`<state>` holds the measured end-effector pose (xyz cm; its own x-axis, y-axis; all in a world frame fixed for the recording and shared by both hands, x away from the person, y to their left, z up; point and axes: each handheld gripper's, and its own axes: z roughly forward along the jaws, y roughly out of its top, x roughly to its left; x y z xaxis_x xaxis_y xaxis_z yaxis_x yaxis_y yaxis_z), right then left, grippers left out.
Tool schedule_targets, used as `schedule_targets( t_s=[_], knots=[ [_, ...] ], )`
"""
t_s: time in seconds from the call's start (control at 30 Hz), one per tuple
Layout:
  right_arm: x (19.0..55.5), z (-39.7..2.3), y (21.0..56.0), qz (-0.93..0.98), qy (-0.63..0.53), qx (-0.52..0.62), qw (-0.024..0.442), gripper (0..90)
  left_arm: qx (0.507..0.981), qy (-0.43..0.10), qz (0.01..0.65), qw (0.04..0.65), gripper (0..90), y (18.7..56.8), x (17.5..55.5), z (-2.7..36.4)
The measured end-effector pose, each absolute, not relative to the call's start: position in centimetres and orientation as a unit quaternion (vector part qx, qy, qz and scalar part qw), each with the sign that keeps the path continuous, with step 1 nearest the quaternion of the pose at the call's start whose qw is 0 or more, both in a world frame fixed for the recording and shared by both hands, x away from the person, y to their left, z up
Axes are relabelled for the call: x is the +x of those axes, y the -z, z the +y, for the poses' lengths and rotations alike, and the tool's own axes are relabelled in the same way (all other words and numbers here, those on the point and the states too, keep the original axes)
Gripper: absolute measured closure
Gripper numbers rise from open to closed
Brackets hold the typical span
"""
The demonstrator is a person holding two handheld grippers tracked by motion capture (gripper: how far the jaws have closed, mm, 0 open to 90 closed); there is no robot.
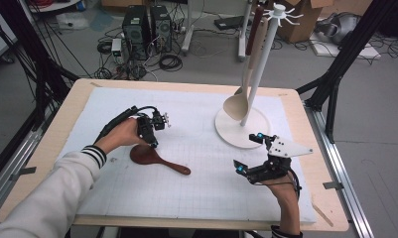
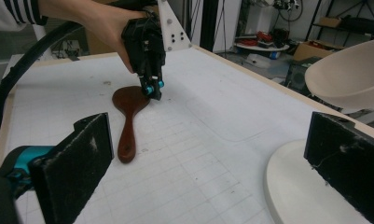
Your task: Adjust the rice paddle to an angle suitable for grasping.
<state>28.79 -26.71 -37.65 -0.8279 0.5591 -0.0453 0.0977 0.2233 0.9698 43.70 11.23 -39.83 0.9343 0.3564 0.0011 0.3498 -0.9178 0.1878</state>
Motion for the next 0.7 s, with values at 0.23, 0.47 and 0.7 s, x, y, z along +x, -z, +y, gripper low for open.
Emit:
schedule_targets(
  t_s=[0.23,0.47,0.7],
  knots=[
    [28.8,-26.7,37.7,0.757,-0.583,0.216,0.198,0.3,0.980,-0.014,0.178,0.092,89.5,39.8,43.5,11.7],
    [28.8,-26.6,37.7,0.759,-0.582,0.215,0.197,0.3,0.980,-0.014,0.175,0.095,89.5,39.8,43.1,12.1],
    [28.9,-26.5,37.7,0.760,-0.580,0.214,0.198,0.3,0.981,-0.010,0.171,0.097,89.4,39.8,42.5,12.6]
  ],
)
